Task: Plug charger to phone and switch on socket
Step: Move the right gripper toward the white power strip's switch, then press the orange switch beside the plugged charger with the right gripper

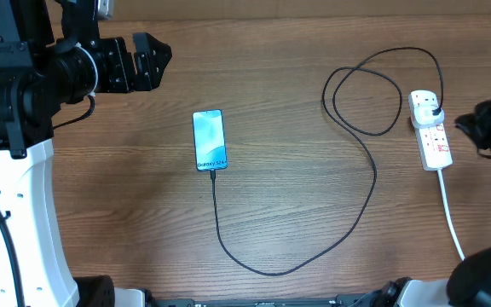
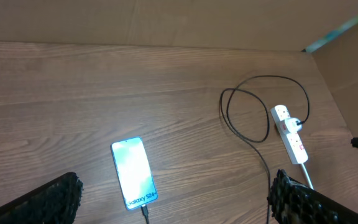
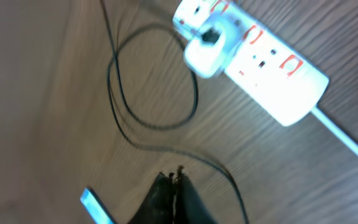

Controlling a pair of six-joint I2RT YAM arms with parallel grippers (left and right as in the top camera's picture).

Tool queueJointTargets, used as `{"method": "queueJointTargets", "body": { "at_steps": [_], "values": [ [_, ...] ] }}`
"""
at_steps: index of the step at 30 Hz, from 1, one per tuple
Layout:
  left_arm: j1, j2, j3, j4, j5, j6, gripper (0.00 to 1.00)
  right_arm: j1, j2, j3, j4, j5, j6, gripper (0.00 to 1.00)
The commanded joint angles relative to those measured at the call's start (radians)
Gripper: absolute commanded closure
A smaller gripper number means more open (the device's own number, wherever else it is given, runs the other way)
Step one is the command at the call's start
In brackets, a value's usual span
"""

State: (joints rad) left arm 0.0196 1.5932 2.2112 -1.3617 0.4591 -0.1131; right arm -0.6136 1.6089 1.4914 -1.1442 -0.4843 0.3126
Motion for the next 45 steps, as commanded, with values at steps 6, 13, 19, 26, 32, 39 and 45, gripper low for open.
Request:
{"method": "queueJointTargets", "body": {
  "at_steps": [6, 13, 19, 26, 32, 39, 45],
  "values": [
    [-0.007, -0.010, 0.017, 0.001, 0.002, 0.001, 0.01, -0.050, 0.101, 0.028, 0.103, -0.079, 0.006, 0.96],
    [-0.007, -0.010, 0.017, 0.001, 0.002, 0.001, 0.00, -0.050, 0.204, 0.027, 0.212, -0.116, 0.116, 0.96],
    [-0.007, -0.010, 0.017, 0.001, 0.002, 0.001, 0.00, -0.053, 0.282, 0.027, 0.286, -0.142, 0.134, 0.96],
    [-0.007, -0.010, 0.017, 0.001, 0.002, 0.001, 0.00, -0.097, 0.380, 0.027, 0.313, -0.175, 0.144, 0.96],
    [-0.007, -0.010, 0.017, 0.001, 0.002, 0.001, 0.01, -0.117, 0.447, 0.027, 0.341, -0.199, 0.105, 0.96],
    [-0.007, -0.010, 0.017, 0.001, 0.002, 0.001, 0.00, -0.117, 0.500, 0.025, 0.375, -0.198, 0.098, 0.96],
    [-0.007, -0.010, 0.017, 0.001, 0.002, 0.001, 0.01, -0.117, 0.503, 0.015, 0.407, -0.190, 0.098, 0.96]
  ]
}}
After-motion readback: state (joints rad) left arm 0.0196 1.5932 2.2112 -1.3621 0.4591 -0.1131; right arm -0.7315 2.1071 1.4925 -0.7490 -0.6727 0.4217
